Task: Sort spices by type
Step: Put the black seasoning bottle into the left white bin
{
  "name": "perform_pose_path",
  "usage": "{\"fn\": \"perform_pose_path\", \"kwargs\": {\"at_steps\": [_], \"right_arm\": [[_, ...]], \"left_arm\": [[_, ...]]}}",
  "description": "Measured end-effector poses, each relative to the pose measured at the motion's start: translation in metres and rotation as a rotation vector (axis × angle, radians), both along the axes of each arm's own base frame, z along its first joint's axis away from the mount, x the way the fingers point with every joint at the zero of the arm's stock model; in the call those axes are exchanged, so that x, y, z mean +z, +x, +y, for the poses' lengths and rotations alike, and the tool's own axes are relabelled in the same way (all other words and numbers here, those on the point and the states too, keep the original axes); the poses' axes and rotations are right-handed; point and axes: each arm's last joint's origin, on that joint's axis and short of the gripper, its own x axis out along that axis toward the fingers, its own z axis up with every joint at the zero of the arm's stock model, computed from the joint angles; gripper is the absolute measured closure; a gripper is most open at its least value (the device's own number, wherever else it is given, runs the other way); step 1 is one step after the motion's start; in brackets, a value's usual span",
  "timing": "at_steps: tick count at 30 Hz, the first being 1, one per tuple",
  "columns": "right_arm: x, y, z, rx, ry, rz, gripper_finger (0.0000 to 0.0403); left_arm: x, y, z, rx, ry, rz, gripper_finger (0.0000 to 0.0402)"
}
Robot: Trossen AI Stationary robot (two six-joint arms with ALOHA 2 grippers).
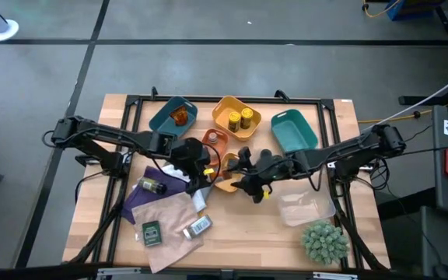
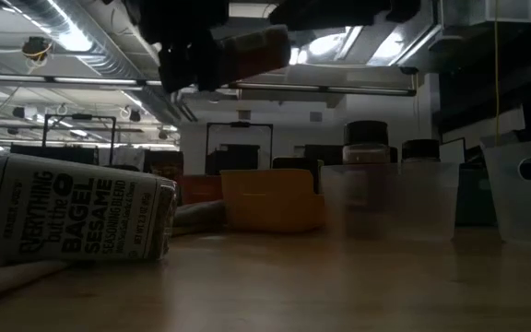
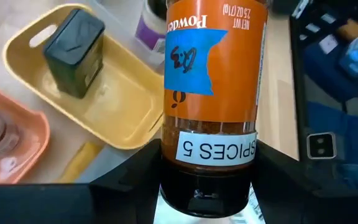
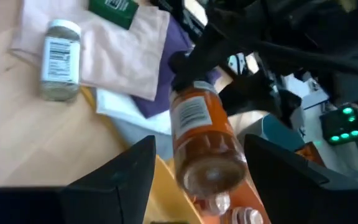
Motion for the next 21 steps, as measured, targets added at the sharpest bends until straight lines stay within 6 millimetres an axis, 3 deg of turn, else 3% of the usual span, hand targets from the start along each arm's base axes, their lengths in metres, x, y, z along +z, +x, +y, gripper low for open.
{"fn": "perform_pose_path", "kwargs": {"at_steps": [9,21], "right_arm": [[-0.011,0.012,0.01,0.047,-0.227,-0.041,0.0157],[-0.012,0.001,0.039,0.0,-0.443,-0.041,0.0157]], "left_arm": [[0.001,0.001,-0.001,0.039,-0.085,0.006,0.0205],[0.008,0.008,0.0,0.243,-0.306,-0.019,0.0205]]}}
